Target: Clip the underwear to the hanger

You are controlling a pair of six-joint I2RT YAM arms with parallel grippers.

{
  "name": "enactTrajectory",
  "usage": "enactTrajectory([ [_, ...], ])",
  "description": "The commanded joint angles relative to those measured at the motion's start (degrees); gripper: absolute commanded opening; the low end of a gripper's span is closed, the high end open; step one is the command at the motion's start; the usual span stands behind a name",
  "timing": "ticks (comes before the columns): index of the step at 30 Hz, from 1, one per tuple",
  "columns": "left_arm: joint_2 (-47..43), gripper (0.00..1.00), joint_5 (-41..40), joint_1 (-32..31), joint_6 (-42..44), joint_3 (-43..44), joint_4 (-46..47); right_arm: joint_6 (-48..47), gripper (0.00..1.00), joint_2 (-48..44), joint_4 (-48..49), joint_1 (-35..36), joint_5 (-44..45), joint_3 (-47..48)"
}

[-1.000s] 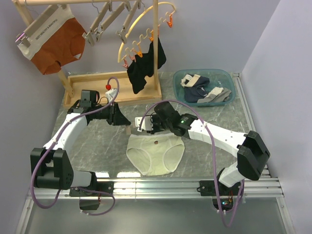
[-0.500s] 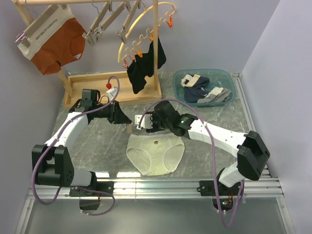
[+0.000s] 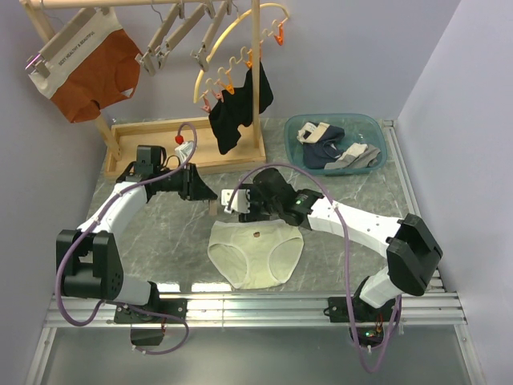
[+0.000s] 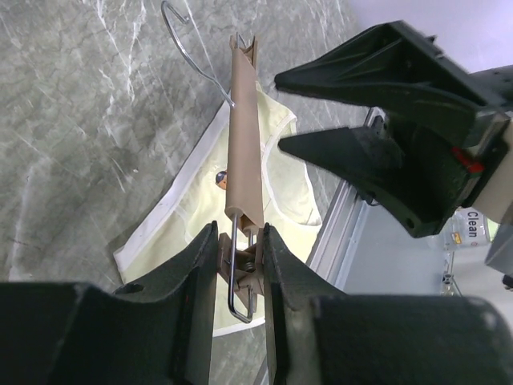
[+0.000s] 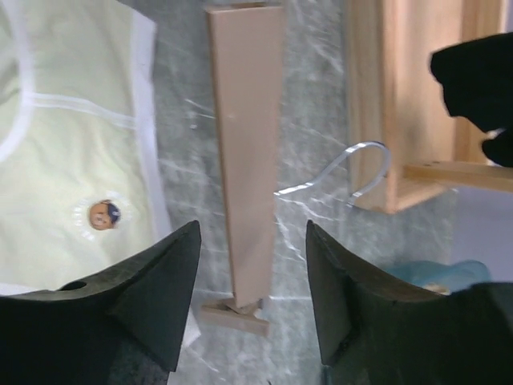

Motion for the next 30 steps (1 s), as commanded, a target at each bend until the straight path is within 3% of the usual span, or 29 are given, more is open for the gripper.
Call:
enactTrajectory([
  [1,-1.7,0.0,2.4,-0.2,2.1,0.7,-0.3,2.9,0.63,-0.1,2.8,-0.3,-5.1,-1.8],
  [8,-2.2,0.0,4.4,-0.2,6.2,0.9,-2.5,4.1,0.65,0.9,3.8,-3.5,-11.6,-1.2],
  [16,-1.5,0.0,4.7,-0.2,7.9,1.0,-3.8,3.3,0.6,1.5,-0.9,-5.7,-21.7,3.2],
  [30,2.1,0.0,4.9,-0.1,7.0,2.2,-0.9,1.6,0.59,5.6,-3.3,-4.9,-23.5,7.9],
])
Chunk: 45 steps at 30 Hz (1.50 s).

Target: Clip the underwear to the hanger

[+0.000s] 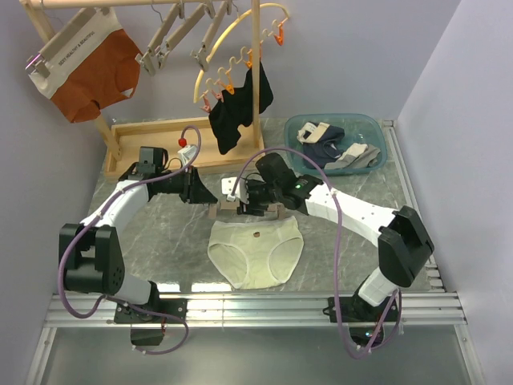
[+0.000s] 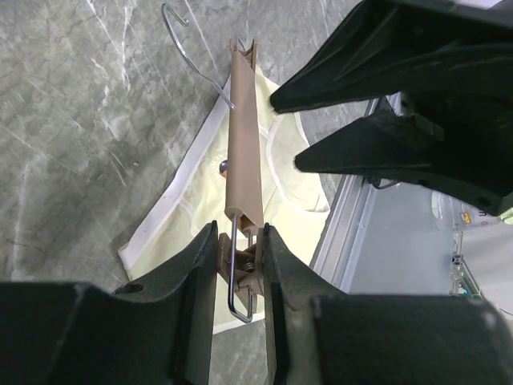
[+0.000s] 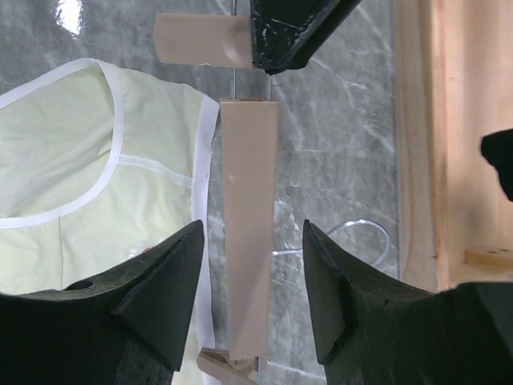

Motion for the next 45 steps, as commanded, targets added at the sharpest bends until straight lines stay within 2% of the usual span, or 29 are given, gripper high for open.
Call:
enactTrajectory([
  [1,0.3,0.0,3.2,-0.2,0.7,2.2,1.9,-1.0,0.6,2.3,0.2,0.4,-1.0,2.2],
  [11,0.1,0.0,4.2,-0.2,0.0,1.5,3.1,-0.6,0.61,6.9,4.5,0.8,1.1,3.1],
  [15,-0.1,0.0,4.7,-0.2,-1.0,0.5,4.8,-0.7,0.57,9.2,4.2,1.0,0.7,4.6],
  [16,-0.1,0.0,4.6,-0.2,-1.6,0.3,5.1,-0.8,0.44,9.5,4.5,1.0,1.1,4.8],
  [18,0.3,0.0,4.4,-0.2,-1.5,0.4,4.6,-1.2,0.28,10.1,4.7,1.0,1.8,5.1],
  [19,0.9,0.0,4.2,-0.2,-1.3,0.7,4.1,-1.4,0.15,10.4,4.8,1.0,2.2,5.1],
  [20,1.4,0.02,4.1,-0.2,-0.2,1.2,1.9,-2.3,0.08,10.4,4.8,1.0,2.9,5.1],
  [21,3.0,0.09,4.0,-0.2,0.9,2.6,0.1,-2.8,0.0,10.6,4.8,0.9,3.3,5.1],
  [23,5.2,0.25,3.3,-0.2,5.0,4.8,-4.2,-4.6,0.0,10.7,4.7,1.0,4.0,4.9],
  [24,6.4,0.37,3.2,-0.1,6.6,6.2,-8.6,-5.0,0.0,11.0,4.4,1.0,4.3,5.2],
  [26,9.4,0.46,3.6,0.2,10.8,9.4,-12.2,-6.1,0.0,11.9,2.2,1.0,4.5,6.1],
  [27,10.6,0.58,3.3,0.4,11.4,10.7,-13.9,-6.3,0.0,12.3,1.6,1.0,4.6,6.9],
  [28,11.2,0.61,3.3,0.4,12.9,11.3,-14.6,-6.6,0.0,12.6,0.8,1.0,4.7,7.1],
  [39,20.4,0.69,2.6,0.3,27.6,19.0,-29.8,-8.2,0.0,16.1,-1.8,1.0,5.4,9.5],
  [45,21.1,0.68,-0.8,-0.4,25.5,17.8,-26.2,-8.4,0.0,16.8,-3.1,1.0,5.2,11.1],
])
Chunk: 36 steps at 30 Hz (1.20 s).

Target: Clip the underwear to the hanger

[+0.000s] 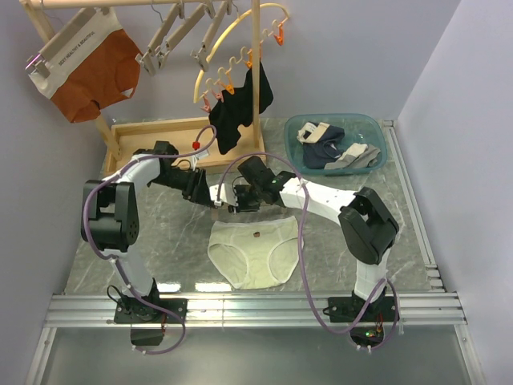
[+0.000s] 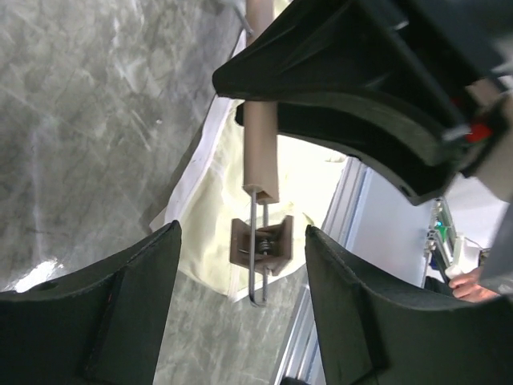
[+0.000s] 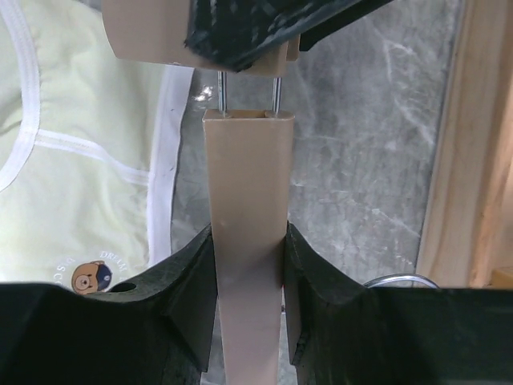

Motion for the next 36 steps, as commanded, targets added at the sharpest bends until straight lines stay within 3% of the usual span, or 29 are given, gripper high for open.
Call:
enactTrajectory([
  [1,-0.5,0.67,-1.2,-0.7,1.1,0.6,1.2,-0.8,0.0,0.8,-0.8,0.4,-0.2,3.4],
  [10,-0.2,0.52,-1.2,-1.0,0.5,0.3,2.5,-1.4,0.0,1.1,-1.9,0.7,0.1,3.8],
  [13,-0.2,0.38,-1.0,-1.0,0.4,0.1,2.9,-1.5,0.0,1.0,-1.9,0.7,0.4,3.7],
  [16,0.0,0.16,-0.7,-1.0,0.4,0.0,2.8,-1.5,0.0,1.0,-1.4,0.8,0.8,3.5],
  [17,0.0,0.05,-0.6,-1.0,0.5,0.1,2.7,-1.6,0.0,1.0,-1.2,0.8,1.0,3.3],
  [18,0.3,0.01,-0.5,-1.0,0.5,0.0,2.7,-1.6,0.0,1.0,-1.0,0.8,1.2,3.2],
  [30,2.0,0.03,1.1,-1.0,2.1,1.8,0.6,-1.3,0.0,-0.4,4.4,0.9,5.7,0.2],
  [31,2.0,0.11,1.1,-0.9,2.6,2.0,0.0,-1.4,0.0,-0.7,5.6,0.9,6.1,-0.2],
  [32,2.0,0.31,0.7,-1.0,2.6,1.9,0.0,-1.5,0.0,-1.1,6.0,1.0,6.3,-0.7],
  [36,0.9,0.47,-0.2,-1.0,2.0,1.5,0.1,-3.1,0.0,-1.8,6.8,1.4,7.2,-1.6],
])
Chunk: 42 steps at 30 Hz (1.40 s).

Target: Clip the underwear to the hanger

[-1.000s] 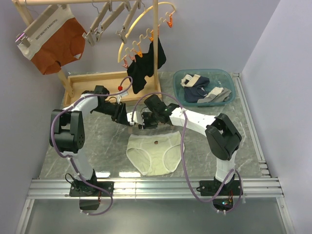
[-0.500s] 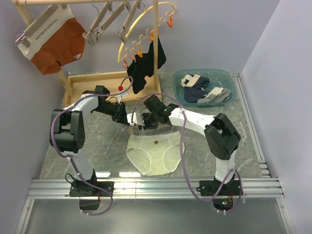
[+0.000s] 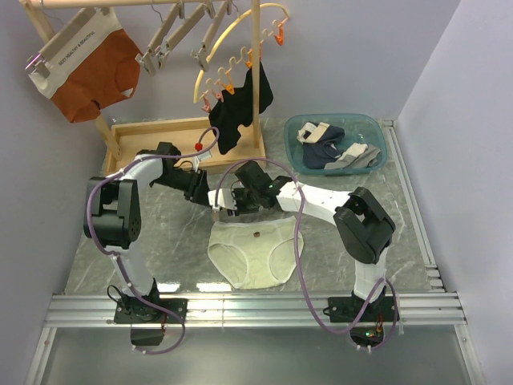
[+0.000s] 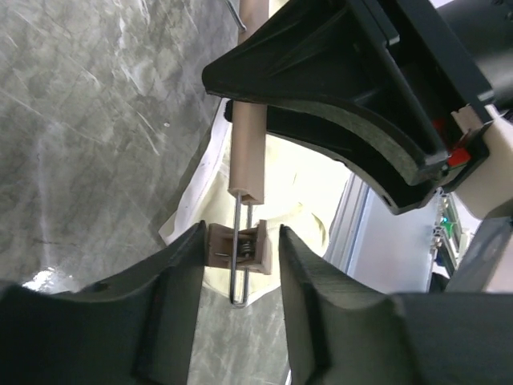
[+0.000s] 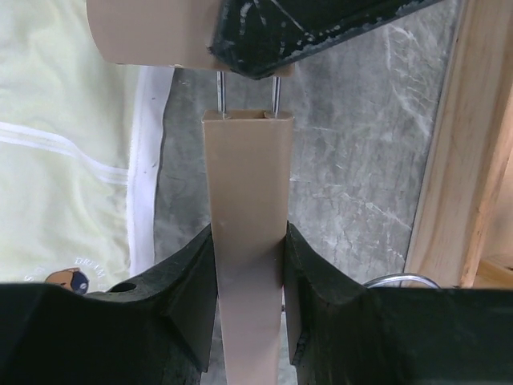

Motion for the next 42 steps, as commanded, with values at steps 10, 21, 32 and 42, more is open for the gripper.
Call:
enactTrajectory([
  [10,0.6,0.51,-2.2,-0.3,1.7,2.3,-3.4,-2.7,0.0,-3.4,3.7,1.4,4.2,-0.5],
  [21,1.3,0.34,-2.5,-0.5,0.5,2.8,-2.6,-3.3,0.0,-3.2,2.9,1.5,4.5,0.1],
  [32,1.7,0.49,-1.3,-0.5,-1.2,3.0,-1.2,-4.0,0.0,-4.0,2.4,1.9,4.2,-0.6],
  [42,2.2,0.06,-0.1,-0.4,-2.5,2.6,-0.1,-4.3,0.0,-4.2,2.7,2.3,4.3,-1.3],
])
